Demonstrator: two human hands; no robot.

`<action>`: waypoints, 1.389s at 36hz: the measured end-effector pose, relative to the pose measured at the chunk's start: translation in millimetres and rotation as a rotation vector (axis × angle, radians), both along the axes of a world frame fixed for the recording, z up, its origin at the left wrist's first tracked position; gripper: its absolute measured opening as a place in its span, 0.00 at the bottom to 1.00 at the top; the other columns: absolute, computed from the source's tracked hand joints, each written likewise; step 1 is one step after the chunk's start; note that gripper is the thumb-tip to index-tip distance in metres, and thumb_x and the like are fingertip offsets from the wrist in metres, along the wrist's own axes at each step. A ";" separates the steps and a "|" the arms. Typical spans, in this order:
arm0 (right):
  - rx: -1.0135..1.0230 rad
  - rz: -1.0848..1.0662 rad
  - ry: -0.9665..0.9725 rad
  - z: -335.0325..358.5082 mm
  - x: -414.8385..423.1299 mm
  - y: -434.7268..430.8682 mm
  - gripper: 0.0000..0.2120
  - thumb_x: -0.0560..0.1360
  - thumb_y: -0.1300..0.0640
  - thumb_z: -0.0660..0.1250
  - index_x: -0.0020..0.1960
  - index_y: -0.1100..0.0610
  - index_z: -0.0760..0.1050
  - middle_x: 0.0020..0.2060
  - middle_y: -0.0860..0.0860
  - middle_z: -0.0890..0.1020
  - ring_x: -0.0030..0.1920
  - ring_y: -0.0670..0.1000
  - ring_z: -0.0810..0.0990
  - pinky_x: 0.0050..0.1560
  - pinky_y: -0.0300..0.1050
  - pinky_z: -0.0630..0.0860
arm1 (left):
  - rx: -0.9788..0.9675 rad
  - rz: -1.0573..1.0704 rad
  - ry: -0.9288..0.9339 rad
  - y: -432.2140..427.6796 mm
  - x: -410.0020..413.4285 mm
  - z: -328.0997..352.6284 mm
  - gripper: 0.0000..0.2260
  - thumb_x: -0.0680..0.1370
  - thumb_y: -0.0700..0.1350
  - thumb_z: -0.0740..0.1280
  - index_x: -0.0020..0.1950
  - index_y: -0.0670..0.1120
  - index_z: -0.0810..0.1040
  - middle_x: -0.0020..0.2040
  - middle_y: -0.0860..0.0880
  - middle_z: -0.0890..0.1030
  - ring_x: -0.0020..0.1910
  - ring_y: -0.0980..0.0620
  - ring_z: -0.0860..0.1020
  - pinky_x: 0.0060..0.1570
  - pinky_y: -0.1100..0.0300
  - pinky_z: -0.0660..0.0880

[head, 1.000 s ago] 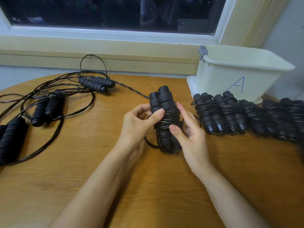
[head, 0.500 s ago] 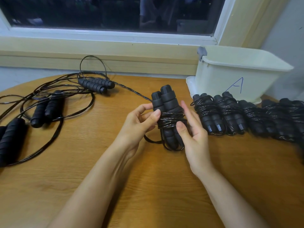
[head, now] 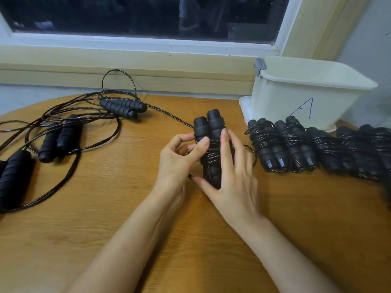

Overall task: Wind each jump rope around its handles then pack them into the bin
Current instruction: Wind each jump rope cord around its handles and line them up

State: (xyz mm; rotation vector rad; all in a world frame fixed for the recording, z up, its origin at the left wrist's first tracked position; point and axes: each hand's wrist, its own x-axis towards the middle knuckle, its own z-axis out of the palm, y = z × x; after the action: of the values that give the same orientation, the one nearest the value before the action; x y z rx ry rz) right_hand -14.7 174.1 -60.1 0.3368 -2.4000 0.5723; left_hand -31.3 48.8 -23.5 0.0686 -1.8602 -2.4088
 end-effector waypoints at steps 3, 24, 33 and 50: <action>0.000 -0.013 0.027 1.2 0.6 0.3 0.45 0.70 0.41 0.69 0.79 0.56 0.54 0.73 0.57 0.65 0.64 0.56 0.68 0.44 0.49 0.81 | 0.001 -0.040 -0.007 1.1 1.4 -0.4 0.24 0.67 0.51 0.72 0.60 0.43 0.79 0.41 0.52 0.84 0.37 0.60 0.81 0.42 0.66 0.77; -0.139 0.021 0.046 0.7 -7.1 7.5 0.41 0.69 0.47 0.75 0.77 0.48 0.62 0.75 0.54 0.64 0.67 0.60 0.70 0.60 0.48 0.71 | 0.001 0.004 0.086 6.8 4.5 -1.9 0.16 0.73 0.39 0.73 0.60 0.40 0.78 0.41 0.49 0.85 0.39 0.54 0.84 0.39 0.68 0.76; -0.200 0.113 0.155 0.2 -9.9 14.6 0.28 0.75 0.58 0.72 0.74 0.54 0.70 0.70 0.59 0.71 0.69 0.58 0.73 0.68 0.46 0.71 | -0.057 -0.001 0.147 5.2 2.8 -3.0 0.14 0.74 0.41 0.71 0.60 0.42 0.79 0.40 0.53 0.84 0.36 0.56 0.81 0.42 0.70 0.75; -0.478 0.375 0.107 5.9 -2.5 14.1 0.25 0.76 0.60 0.68 0.72 0.62 0.69 0.69 0.61 0.72 0.71 0.50 0.70 0.70 0.35 0.65 | 0.052 -0.223 0.056 -13.8 -7.8 -3.6 0.28 0.71 0.46 0.73 0.71 0.46 0.71 0.61 0.46 0.82 0.63 0.50 0.78 0.62 0.57 0.73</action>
State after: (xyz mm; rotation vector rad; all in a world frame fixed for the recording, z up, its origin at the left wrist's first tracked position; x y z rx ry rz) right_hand -17.3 188.2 -54.2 0.5892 -2.0233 1.2331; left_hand -39.1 34.9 -27.1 -0.2124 -1.8704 -2.5728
